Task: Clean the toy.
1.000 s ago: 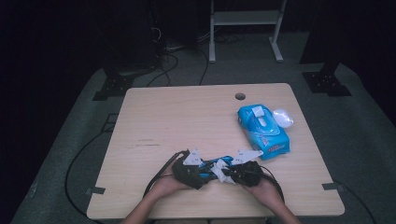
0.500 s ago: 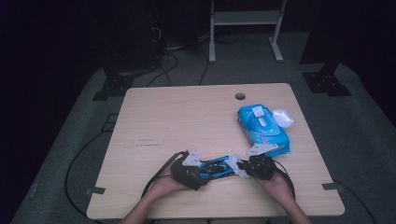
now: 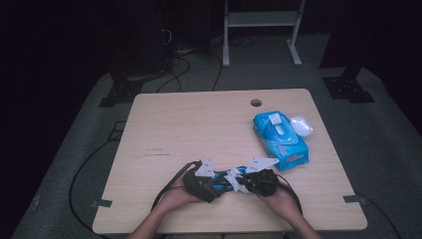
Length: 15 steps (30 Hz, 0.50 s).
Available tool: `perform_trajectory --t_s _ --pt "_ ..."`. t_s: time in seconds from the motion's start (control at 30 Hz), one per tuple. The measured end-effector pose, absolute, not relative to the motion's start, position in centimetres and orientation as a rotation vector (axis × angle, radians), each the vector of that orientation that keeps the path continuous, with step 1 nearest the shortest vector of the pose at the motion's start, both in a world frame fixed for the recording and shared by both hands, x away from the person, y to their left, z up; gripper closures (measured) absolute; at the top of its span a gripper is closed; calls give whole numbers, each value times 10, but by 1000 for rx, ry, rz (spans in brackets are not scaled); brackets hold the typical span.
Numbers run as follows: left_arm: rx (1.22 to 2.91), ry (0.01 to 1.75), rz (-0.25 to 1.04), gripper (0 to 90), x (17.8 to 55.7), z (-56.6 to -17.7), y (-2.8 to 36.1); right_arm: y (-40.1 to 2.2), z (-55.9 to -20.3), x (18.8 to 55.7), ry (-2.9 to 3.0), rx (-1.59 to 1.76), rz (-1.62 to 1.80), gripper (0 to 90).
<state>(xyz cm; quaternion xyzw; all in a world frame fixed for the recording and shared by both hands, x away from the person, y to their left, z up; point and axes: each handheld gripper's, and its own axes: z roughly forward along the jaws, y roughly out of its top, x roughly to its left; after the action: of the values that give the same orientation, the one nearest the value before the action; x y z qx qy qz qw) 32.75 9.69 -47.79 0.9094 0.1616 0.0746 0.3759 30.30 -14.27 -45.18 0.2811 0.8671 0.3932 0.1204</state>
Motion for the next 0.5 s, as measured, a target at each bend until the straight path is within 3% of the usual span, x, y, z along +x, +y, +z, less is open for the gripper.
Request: perform_trajectory --t_s 0.23,0.5 --pt "2323 408 187 234 327 -478 96 -155 -453 307 2516 880 1130 840" --pt "2322 405 184 236 327 -478 96 -121 -450 298 2529 721 1175 835"
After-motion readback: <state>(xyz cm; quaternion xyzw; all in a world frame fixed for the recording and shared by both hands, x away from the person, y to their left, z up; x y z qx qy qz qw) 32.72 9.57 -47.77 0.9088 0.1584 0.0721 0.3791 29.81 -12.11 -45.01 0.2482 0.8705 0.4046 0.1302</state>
